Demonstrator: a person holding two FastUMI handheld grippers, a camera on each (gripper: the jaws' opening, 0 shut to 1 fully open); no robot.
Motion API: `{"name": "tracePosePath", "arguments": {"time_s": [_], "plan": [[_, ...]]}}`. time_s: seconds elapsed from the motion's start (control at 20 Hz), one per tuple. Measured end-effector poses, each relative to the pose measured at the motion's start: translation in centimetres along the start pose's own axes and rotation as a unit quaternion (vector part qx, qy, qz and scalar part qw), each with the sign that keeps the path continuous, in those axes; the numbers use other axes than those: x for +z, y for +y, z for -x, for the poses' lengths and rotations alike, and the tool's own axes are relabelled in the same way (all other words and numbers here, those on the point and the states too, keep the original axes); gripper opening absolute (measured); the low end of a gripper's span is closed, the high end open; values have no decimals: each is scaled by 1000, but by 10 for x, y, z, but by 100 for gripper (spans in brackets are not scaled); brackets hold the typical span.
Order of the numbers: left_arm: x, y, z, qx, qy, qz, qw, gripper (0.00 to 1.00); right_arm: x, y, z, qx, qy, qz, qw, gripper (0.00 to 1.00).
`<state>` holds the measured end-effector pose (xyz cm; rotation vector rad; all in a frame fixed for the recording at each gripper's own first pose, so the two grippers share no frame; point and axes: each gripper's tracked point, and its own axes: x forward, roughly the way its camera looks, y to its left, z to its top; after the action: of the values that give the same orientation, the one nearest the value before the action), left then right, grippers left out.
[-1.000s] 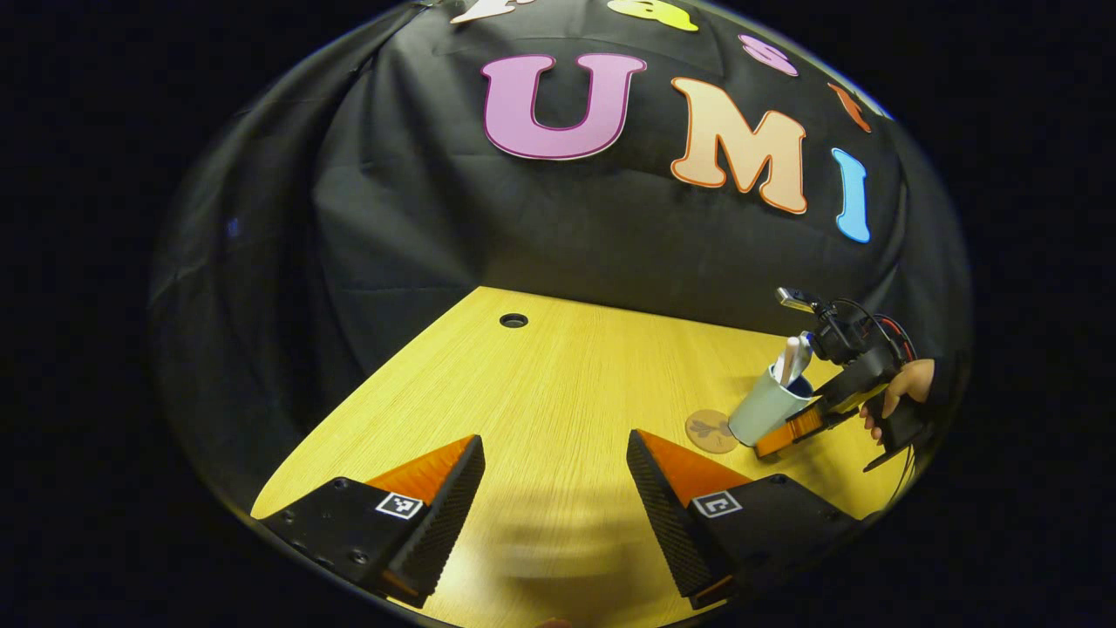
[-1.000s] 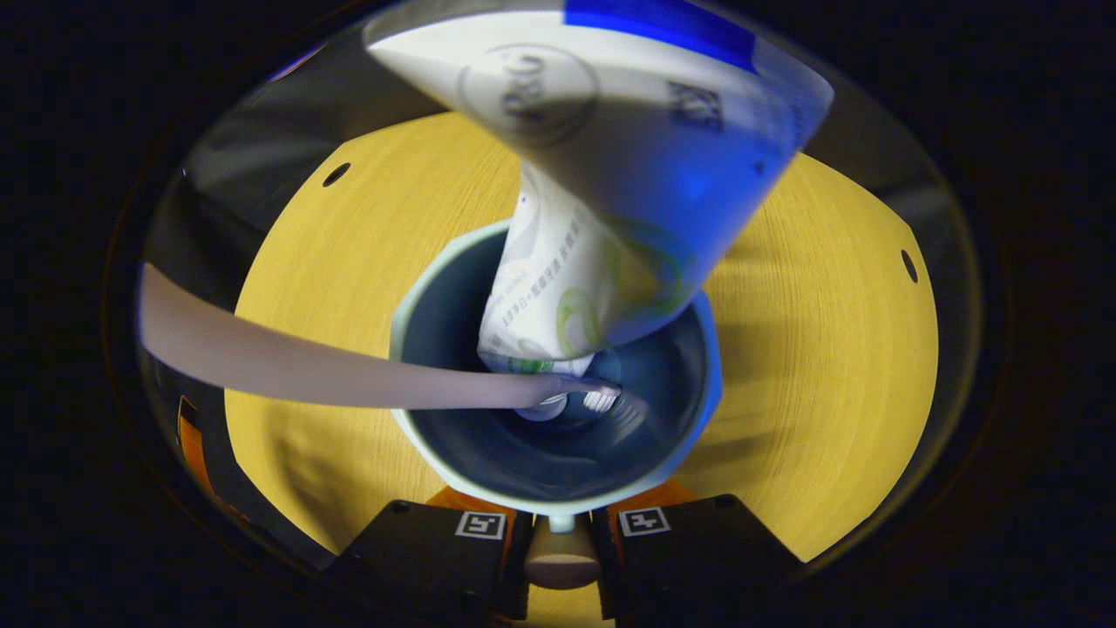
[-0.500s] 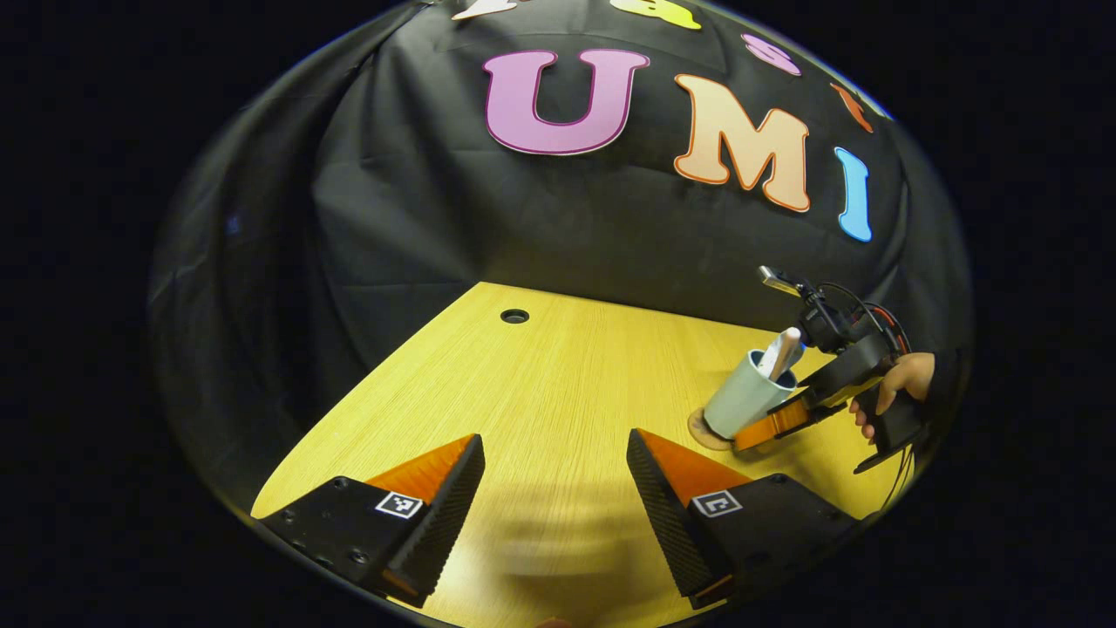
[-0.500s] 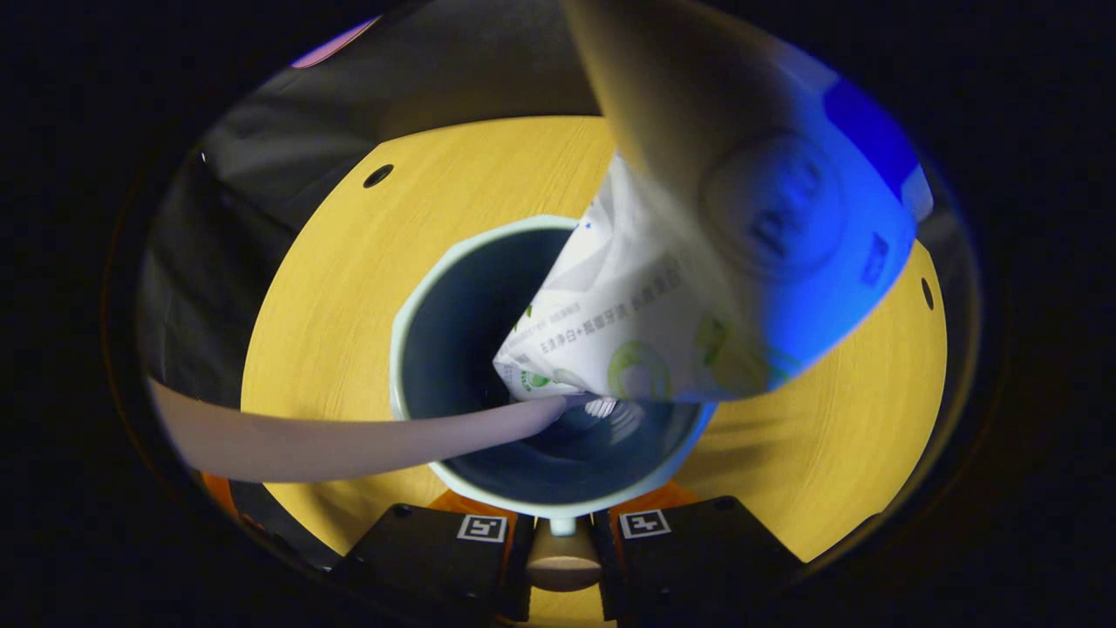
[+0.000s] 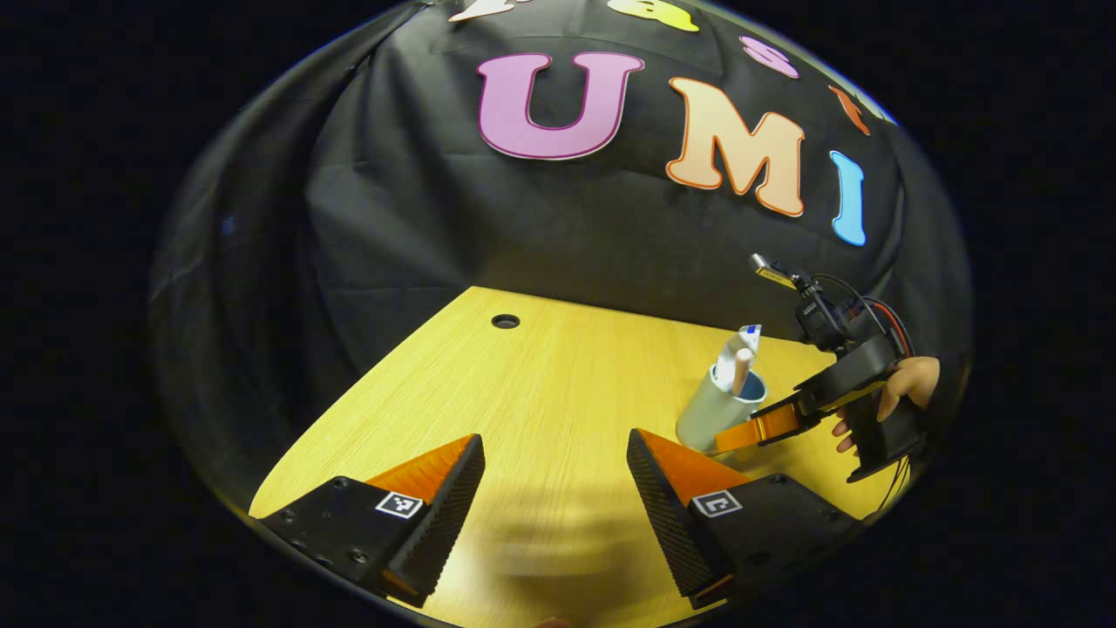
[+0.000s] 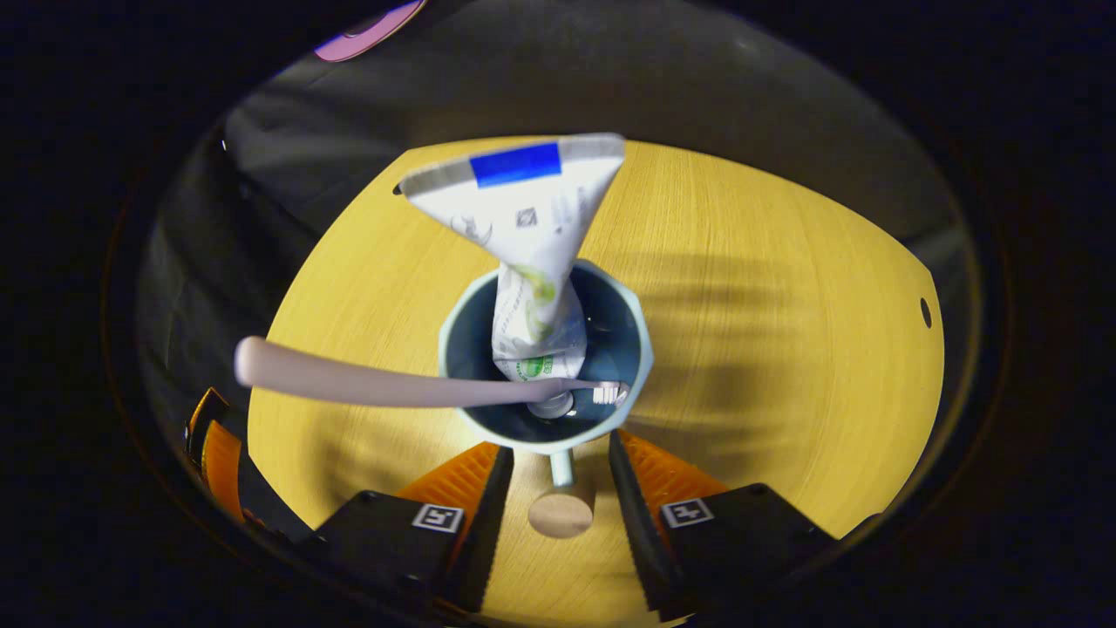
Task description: Put the toothbrush and toothpaste on the desktop into the cup, then pick up the cup and place it on the coaster on the desktop.
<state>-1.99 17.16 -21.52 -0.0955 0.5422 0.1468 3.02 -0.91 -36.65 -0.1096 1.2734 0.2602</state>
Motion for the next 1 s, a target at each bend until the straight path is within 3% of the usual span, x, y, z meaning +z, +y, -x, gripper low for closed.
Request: {"name": "tracePosePath", "arguments": {"time_s": [0.1, 0.15, 0.3, 0.45, 0.55, 0.65, 0.7, 0.75, 1.0], "plan": [[11, -18, -1, -12, -11, -6, 1000, 95, 4, -6, 25, 6, -36, 4, 999, 96], [17, -28, -2, -19, -17, -11, 1000, 95, 7, -7, 40, 8, -56, 2, 998, 100], [35, -63, -2, -42, -32, -14, 999, 95, 13, -17, 77, 19, -130, -15, 991, 95], [53, -98, 1, -61, -51, -24, 997, 95, 21, -44, 126, 8, -223, -19, 975, 99], [63, -123, 3, -77, -62, -28, 995, 95, 19, -66, 157, -4, -266, -24, 964, 94], [70, -143, 9, -88, -72, -29, 993, 95, 21, -79, 189, -6, -312, -43, 949, 99], [75, -153, 13, -94, -77, -28, 992, 95, 22, -84, 205, -7, -337, -53, 940, 94], [78, -163, 17, -99, -83, -28, 991, 95, 22, -91, 222, -10, -360, -60, 931, 99], [97, -194, 34, -110, -110, -29, 987, 95, 21, -128, 288, -65, -459, -68, 883, 99]]}}
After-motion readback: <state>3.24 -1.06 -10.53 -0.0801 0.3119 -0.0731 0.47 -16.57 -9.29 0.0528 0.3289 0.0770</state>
